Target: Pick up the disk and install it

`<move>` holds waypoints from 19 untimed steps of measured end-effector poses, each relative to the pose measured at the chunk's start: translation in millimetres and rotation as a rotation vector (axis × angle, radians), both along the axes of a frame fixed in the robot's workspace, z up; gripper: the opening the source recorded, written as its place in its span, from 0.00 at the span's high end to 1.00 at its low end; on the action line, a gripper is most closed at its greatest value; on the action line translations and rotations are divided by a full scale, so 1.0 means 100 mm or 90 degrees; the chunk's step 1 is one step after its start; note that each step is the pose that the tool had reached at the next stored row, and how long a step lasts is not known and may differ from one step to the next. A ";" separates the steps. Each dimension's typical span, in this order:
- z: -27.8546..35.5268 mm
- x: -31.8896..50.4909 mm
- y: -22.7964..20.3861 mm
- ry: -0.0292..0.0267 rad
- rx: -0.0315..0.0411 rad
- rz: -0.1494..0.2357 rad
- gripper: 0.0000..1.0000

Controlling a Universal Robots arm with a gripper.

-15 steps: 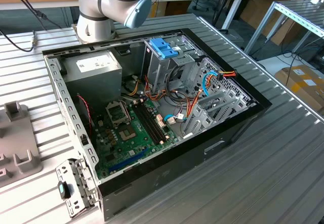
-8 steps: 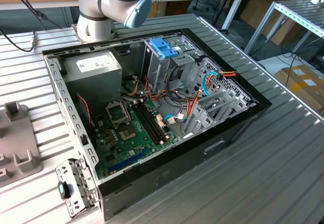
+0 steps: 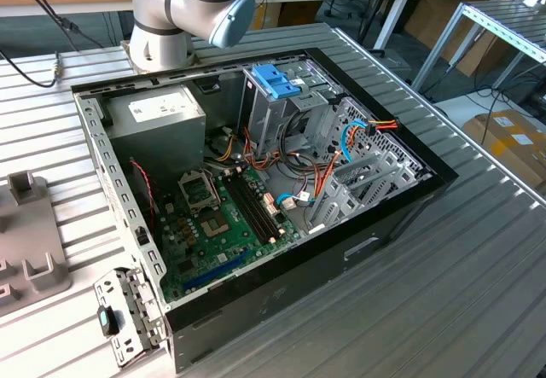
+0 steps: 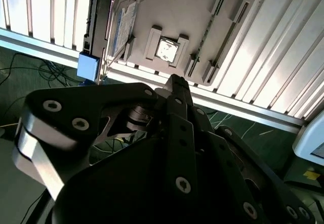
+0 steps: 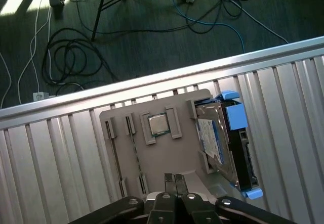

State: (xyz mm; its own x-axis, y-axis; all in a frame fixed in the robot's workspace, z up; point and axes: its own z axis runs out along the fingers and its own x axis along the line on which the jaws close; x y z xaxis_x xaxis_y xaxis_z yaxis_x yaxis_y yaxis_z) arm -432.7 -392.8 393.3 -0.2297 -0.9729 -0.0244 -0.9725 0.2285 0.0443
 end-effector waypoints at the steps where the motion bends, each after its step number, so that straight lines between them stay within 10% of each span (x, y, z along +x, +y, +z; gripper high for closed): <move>1: 0.000 0.000 0.000 0.0000 0.0000 0.002 0.89; 19: 0.000 0.000 0.000 0.0000 0.0000 0.069 0.89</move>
State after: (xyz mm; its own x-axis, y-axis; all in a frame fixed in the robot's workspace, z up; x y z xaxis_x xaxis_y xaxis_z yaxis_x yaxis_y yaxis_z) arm -432.7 -392.7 393.3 -0.1226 -0.9922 -0.0245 -0.9916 0.1215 0.0443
